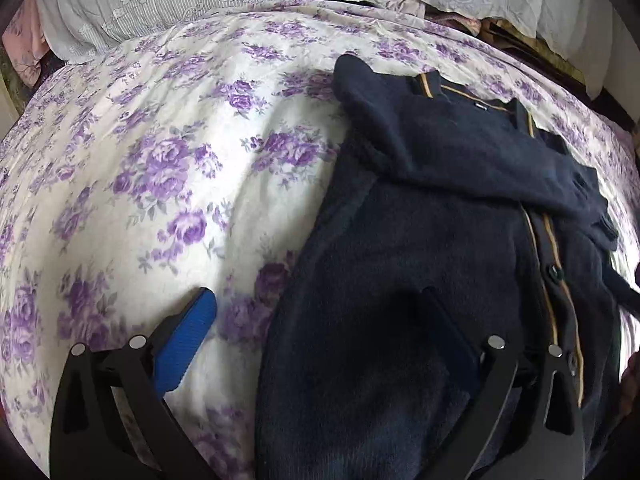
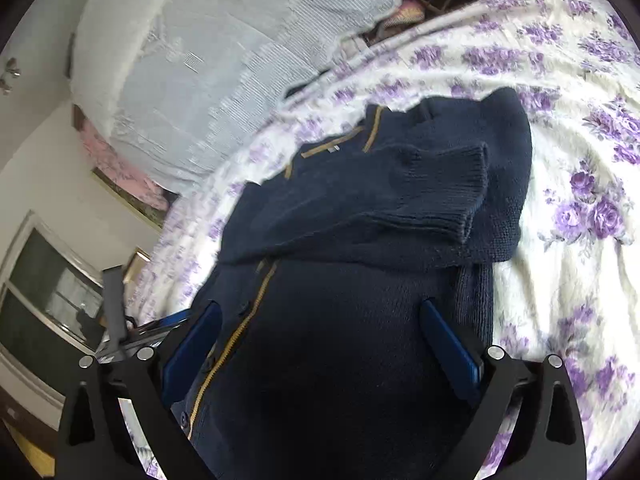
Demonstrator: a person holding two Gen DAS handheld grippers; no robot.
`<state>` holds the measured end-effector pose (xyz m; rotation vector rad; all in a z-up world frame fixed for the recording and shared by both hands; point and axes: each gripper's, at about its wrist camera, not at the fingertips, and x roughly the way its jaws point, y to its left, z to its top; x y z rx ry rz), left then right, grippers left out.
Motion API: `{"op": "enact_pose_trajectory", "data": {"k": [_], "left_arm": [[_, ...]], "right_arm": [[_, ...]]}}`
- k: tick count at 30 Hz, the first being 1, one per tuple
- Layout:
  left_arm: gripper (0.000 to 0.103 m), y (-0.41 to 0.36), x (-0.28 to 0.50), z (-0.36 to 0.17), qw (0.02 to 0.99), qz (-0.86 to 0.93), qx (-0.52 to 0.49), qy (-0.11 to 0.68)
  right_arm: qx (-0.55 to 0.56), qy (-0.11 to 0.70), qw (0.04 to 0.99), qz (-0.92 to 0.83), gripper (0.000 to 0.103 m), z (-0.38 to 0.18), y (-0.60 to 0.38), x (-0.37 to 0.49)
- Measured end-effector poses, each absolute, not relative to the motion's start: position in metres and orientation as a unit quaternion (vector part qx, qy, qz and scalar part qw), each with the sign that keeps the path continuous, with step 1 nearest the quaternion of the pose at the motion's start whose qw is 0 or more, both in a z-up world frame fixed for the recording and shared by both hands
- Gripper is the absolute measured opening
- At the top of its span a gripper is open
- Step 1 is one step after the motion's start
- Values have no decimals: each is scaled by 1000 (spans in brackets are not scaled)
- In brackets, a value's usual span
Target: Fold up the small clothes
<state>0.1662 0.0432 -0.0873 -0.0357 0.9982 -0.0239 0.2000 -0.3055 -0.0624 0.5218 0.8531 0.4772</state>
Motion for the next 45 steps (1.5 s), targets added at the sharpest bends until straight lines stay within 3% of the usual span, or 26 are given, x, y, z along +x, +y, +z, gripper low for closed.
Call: {"op": "enact_pose_trajectory", "data": {"k": [10, 22, 30, 45], "left_arm": [[99, 49, 121, -90, 879, -29, -26, 475], [98, 57, 59, -88, 869, -106, -31, 482], [98, 54, 84, -87, 846, -175, -49, 501], [98, 73, 84, -87, 794, -309, -165, 496]], "right_arm": [[248, 399, 852, 230, 100, -62, -318, 163], [226, 418, 824, 307, 100, -64, -330, 56], [181, 440, 829, 295, 100, -66, -300, 94], [219, 420, 808, 352, 100, -66, -292, 82]]}}
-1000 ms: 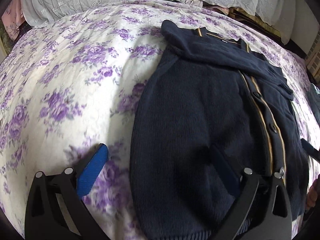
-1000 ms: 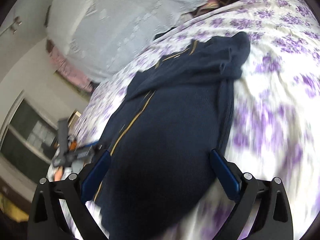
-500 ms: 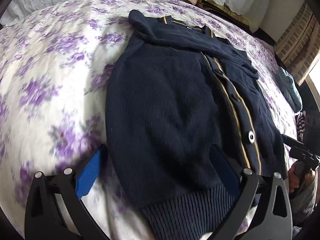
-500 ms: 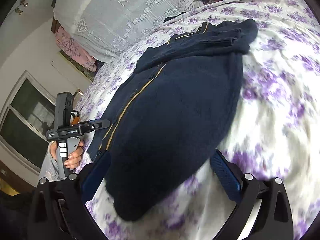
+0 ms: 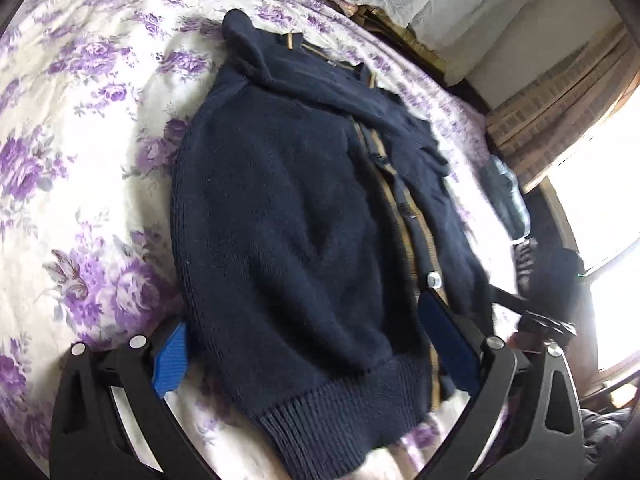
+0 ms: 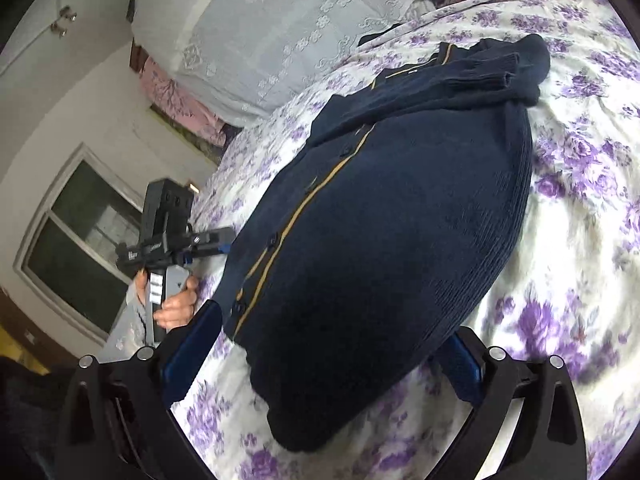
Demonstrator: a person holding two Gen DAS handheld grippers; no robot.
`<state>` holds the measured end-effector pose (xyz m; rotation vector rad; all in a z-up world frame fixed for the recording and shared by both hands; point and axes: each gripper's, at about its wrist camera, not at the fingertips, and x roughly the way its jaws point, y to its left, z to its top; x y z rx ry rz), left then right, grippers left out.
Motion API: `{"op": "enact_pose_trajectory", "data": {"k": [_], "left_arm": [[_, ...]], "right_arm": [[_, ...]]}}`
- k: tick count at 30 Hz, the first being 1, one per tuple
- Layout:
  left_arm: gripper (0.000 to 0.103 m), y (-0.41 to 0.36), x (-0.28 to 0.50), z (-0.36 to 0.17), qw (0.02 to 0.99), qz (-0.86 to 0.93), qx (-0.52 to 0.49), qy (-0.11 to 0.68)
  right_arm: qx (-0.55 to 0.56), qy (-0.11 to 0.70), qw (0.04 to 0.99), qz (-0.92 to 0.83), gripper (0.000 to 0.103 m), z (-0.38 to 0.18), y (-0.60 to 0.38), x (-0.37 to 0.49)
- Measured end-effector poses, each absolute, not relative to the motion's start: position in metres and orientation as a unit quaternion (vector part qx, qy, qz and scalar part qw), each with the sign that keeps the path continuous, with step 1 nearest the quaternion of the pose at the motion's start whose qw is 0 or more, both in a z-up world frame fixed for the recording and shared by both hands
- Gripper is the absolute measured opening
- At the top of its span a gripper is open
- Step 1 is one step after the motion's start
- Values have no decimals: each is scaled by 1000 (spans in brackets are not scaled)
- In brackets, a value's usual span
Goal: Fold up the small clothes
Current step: 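Grasp the cardigan hem with the left gripper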
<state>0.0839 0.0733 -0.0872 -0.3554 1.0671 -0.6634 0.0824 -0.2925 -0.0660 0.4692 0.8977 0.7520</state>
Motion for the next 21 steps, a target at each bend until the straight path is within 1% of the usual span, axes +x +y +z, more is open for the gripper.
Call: {"op": "enact_pose_trajectory", "data": {"k": [3, 5, 6, 8, 10, 11, 12, 13, 14, 15, 16, 17, 18, 19, 21], "left_arm": [[98, 65, 69, -84, 776, -358, -171, 490], [98, 49, 68, -83, 788, -353, -127, 488], [94, 44, 75, -88, 789, -340, -113, 499], [90, 47, 84, -88, 786, -339, -138, 499], [68, 59, 85, -91, 781, -328, -173, 502], [63, 63, 84, -92, 780, -325, -185, 501], [53, 64, 82, -92, 779, -329, -192, 499], [42, 64, 81, -91, 779, -331, -190, 498], [38, 62, 82, -91, 780, -332, -184, 499], [34, 60, 83, -93, 778, -331, -180, 503], [31, 59, 84, -95, 776, -329, -182, 506], [30, 60, 83, -95, 775, -330, -184, 507], [26, 61, 83, -94, 774, -333, -187, 505], [25, 62, 81, -92, 773, -340, -190, 502], [25, 57, 80, -93, 767, -351, -180, 506]], "right_arm": [[221, 412, 802, 372, 100, -65, -292, 74], [211, 418, 799, 376, 100, -65, -287, 78], [206, 424, 800, 371, 100, -66, -283, 83], [213, 421, 801, 369, 100, -65, -281, 91], [230, 416, 797, 373, 100, -64, -284, 90], [233, 411, 791, 388, 100, -63, -283, 86], [225, 409, 791, 395, 100, -63, -280, 84], [209, 408, 799, 390, 97, -62, -276, 82], [195, 412, 805, 381, 94, -62, -273, 82], [187, 414, 810, 370, 89, -62, -272, 81], [191, 410, 813, 366, 84, -61, -275, 80], [200, 406, 813, 365, 81, -61, -278, 78], [213, 403, 813, 363, 74, -62, -283, 77], [223, 402, 811, 361, 70, -64, -288, 76], [235, 408, 808, 356, 65, -67, -291, 82]]}}
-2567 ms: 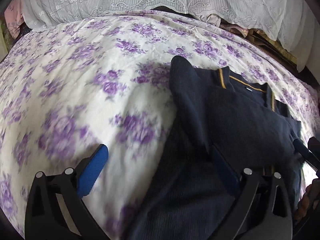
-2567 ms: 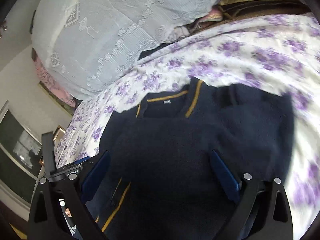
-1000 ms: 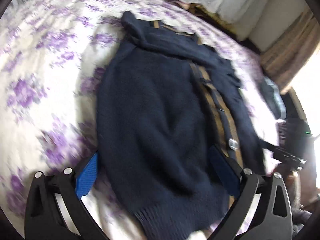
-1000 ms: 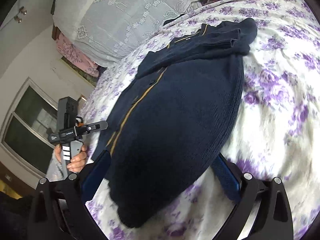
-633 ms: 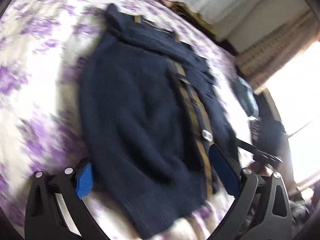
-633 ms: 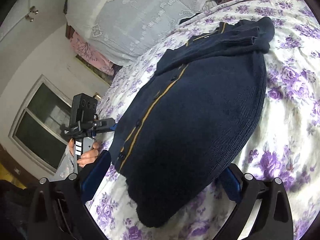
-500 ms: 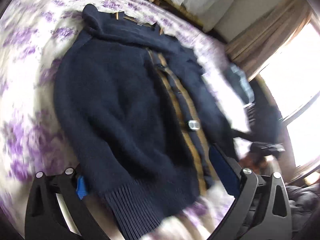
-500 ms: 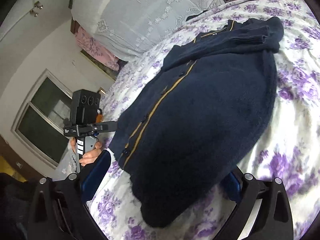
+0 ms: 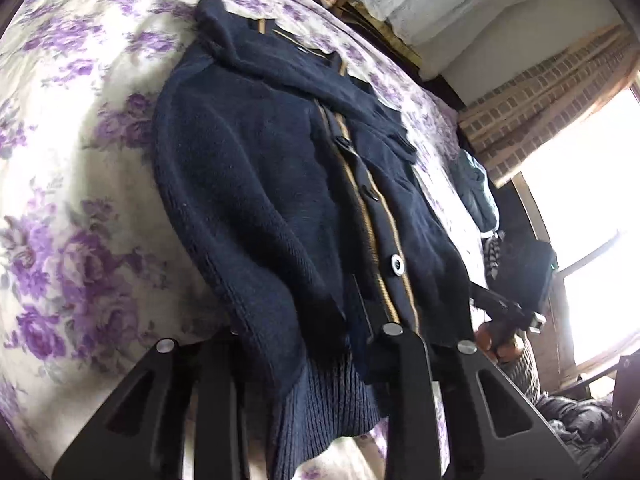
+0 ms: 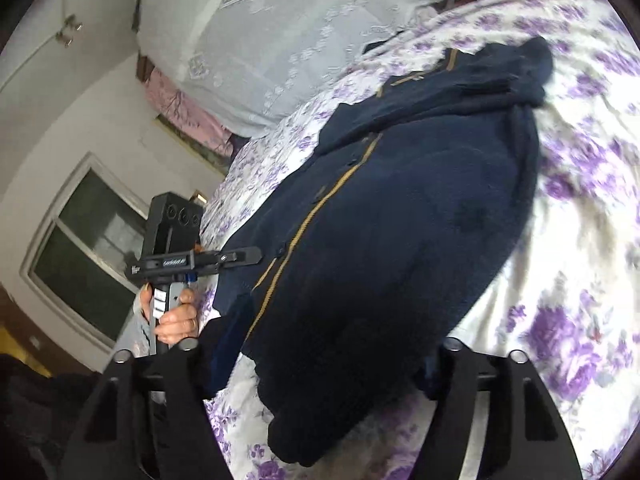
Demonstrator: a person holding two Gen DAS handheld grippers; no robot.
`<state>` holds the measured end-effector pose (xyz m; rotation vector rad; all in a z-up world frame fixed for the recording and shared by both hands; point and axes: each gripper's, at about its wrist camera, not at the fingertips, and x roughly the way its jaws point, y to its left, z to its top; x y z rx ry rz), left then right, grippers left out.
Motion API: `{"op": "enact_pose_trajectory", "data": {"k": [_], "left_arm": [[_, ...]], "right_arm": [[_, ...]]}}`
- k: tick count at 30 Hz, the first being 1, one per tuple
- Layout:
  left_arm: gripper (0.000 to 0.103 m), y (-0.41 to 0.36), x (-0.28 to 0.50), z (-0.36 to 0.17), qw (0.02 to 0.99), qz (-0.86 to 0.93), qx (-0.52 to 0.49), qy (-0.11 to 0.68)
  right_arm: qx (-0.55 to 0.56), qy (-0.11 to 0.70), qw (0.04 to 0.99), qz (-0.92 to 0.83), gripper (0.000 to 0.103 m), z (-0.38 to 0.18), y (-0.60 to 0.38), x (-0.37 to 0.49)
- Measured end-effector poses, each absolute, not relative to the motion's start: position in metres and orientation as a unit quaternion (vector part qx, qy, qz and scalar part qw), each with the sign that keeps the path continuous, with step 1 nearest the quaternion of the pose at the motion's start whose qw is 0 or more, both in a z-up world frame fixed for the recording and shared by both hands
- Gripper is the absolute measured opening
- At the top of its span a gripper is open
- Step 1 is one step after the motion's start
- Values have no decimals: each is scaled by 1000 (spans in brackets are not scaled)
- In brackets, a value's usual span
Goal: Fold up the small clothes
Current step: 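Grasp the cardigan hem with the left gripper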
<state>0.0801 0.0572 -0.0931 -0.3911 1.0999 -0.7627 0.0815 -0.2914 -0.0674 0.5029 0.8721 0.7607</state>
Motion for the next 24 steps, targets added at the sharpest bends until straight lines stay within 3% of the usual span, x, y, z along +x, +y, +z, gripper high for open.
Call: {"op": "enact_pose_trajectory", "data": {"k": [4, 9, 11, 14, 17, 19, 24], "left_arm": [[43, 53, 79, -100, 757, -352, -171, 523], [55, 54, 74, -101, 749, -356, -198, 522], [63, 53, 73, -101, 747, -364, -204, 518], [74, 51, 71, -100, 745, -378, -202, 511], [85, 47, 68, -97, 747, -389, -190, 505], [99, 41, 67, -96, 743, -408, -184, 498], [99, 39, 70, -96, 747, -408, -192, 488]], "right_arm": [[219, 423, 809, 343, 62, -69, -285, 87], [249, 435, 789, 354, 65, -76, -293, 90], [258, 430, 786, 363, 73, -76, -293, 92], [264, 405, 777, 403, 98, -72, -288, 92], [258, 396, 779, 412, 100, -70, -283, 91], [263, 393, 781, 408, 100, -70, -283, 91], [250, 399, 790, 393, 100, -68, -275, 93]]}}
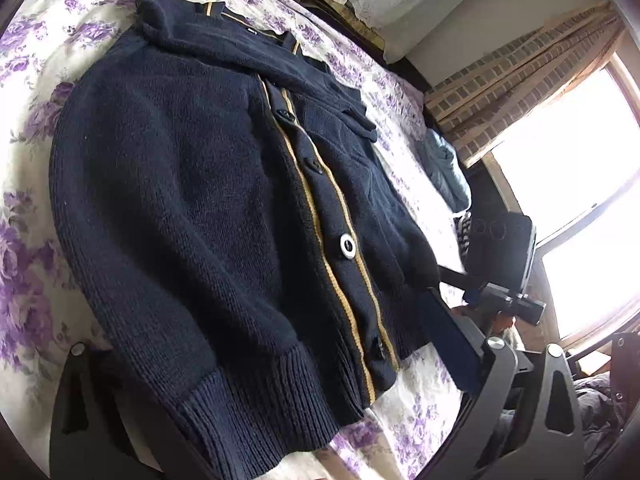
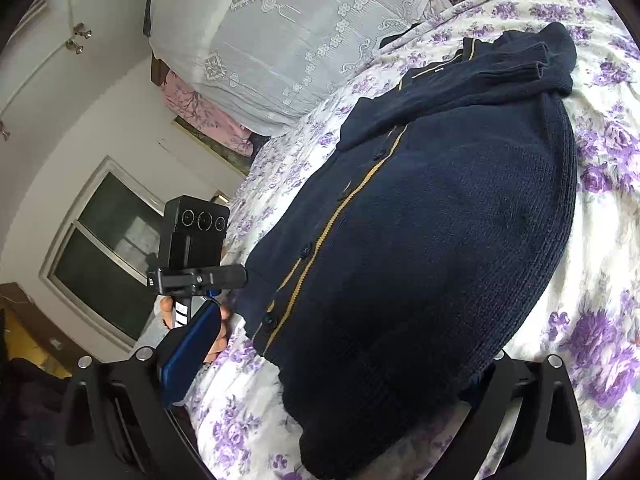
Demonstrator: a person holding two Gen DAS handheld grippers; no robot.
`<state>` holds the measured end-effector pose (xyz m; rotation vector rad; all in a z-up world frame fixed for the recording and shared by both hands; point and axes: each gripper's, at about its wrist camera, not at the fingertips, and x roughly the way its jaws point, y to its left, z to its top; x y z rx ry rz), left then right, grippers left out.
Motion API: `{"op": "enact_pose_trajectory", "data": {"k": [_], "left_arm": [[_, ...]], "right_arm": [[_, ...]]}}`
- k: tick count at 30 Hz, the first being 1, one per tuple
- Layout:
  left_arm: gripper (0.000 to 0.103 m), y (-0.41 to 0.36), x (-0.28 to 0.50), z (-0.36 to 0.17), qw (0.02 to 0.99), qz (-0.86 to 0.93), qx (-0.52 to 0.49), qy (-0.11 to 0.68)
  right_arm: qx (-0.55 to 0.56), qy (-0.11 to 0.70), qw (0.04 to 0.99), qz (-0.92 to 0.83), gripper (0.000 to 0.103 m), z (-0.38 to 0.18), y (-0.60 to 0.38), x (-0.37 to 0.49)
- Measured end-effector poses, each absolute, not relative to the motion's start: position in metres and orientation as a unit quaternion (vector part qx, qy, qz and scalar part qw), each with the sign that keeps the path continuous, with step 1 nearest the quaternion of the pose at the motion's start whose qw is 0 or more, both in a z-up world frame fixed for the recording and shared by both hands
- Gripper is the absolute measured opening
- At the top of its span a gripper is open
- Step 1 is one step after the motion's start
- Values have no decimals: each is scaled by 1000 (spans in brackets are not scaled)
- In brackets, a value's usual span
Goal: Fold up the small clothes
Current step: 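Grasp the cardigan hem with the left gripper, then lift the hem with the left gripper and fold it toward the collar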
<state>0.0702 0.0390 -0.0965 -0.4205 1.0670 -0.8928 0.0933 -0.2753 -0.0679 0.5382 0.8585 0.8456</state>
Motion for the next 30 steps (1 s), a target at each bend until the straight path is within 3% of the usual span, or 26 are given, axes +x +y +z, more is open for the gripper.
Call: {"op": "enact_pose_trajectory", "data": {"k": [4, 9, 18, 23, 24, 26, 28, 29, 30], "left_arm": [[99, 47, 67, -98, 768, -399, -228, 446], [99, 41, 64, -96, 783, -389, -199, 443], [98, 54, 65, -97, 781, -395, -233, 423], [98, 51, 64, -97, 783, -393, -222, 428], [97, 51, 64, -97, 784, -392, -220, 428], [88, 53, 64, -98, 788, -381, -217, 431], [52, 59, 68, -102, 795, -354, -225, 439], [44, 65, 72, -107, 793, -338, -239, 446], [26, 69, 74, -110, 791, -330, -250, 451]], "right_arm": [[250, 394, 791, 396, 100, -70, -279, 91], [265, 387, 787, 402, 100, -70, -284, 92], [297, 369, 781, 407, 98, -71, -293, 93], [286, 383, 795, 374, 81, -72, -292, 94], [292, 384, 795, 367, 74, -74, -295, 96], [304, 389, 796, 349, 59, -78, -299, 98], [341, 392, 801, 298, 28, -85, -310, 102], [357, 398, 796, 281, 21, -89, -315, 105], [368, 405, 792, 270, 13, -93, -319, 108]]}}
